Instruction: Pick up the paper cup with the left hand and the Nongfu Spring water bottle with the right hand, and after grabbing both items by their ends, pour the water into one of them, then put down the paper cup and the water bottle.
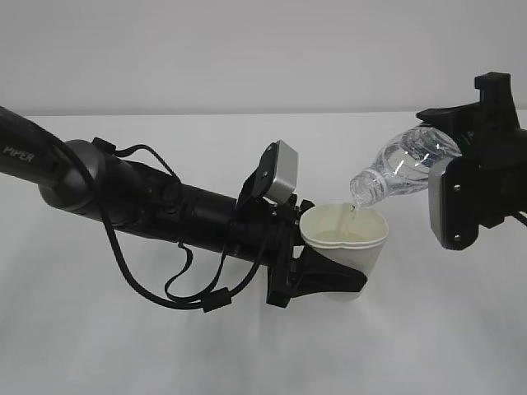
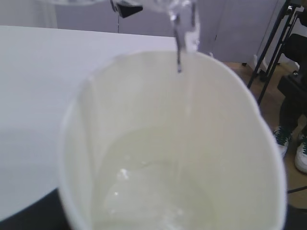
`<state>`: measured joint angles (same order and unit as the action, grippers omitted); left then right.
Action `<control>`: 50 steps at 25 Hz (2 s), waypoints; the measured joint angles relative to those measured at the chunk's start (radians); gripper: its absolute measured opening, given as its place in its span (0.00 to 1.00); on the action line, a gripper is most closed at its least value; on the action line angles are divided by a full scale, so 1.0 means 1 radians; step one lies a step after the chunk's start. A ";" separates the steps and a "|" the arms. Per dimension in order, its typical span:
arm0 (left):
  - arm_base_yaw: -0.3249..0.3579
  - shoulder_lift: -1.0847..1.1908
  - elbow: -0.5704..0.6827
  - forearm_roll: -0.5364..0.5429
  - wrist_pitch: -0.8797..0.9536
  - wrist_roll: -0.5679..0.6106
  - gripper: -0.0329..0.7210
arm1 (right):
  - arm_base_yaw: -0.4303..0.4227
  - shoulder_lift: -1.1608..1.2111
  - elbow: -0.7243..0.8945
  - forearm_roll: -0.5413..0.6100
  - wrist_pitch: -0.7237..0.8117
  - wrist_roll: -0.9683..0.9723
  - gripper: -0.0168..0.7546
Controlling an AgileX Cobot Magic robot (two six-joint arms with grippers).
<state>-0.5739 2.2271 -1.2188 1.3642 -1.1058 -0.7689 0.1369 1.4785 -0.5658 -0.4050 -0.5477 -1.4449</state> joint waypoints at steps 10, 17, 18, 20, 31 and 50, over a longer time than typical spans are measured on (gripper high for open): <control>0.000 0.000 0.000 0.002 0.000 0.000 0.63 | 0.000 0.000 0.000 0.000 0.000 -0.002 0.55; 0.000 0.000 0.000 0.002 0.000 0.000 0.63 | 0.000 0.000 0.000 0.000 0.000 -0.004 0.55; 0.000 0.000 0.000 0.002 0.002 0.000 0.63 | 0.000 0.000 0.000 0.000 0.000 -0.004 0.55; 0.000 0.000 0.000 0.002 0.002 0.000 0.63 | 0.000 0.000 0.000 0.000 0.000 -0.004 0.55; 0.000 0.000 0.000 0.002 0.002 0.000 0.63 | 0.000 0.000 0.000 0.000 0.000 -0.006 0.55; 0.000 0.000 0.000 0.002 0.002 0.000 0.63 | 0.000 0.000 0.000 -0.027 0.019 -0.016 0.55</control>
<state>-0.5739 2.2271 -1.2188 1.3660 -1.1040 -0.7689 0.1369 1.4785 -0.5658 -0.4315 -0.5286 -1.4606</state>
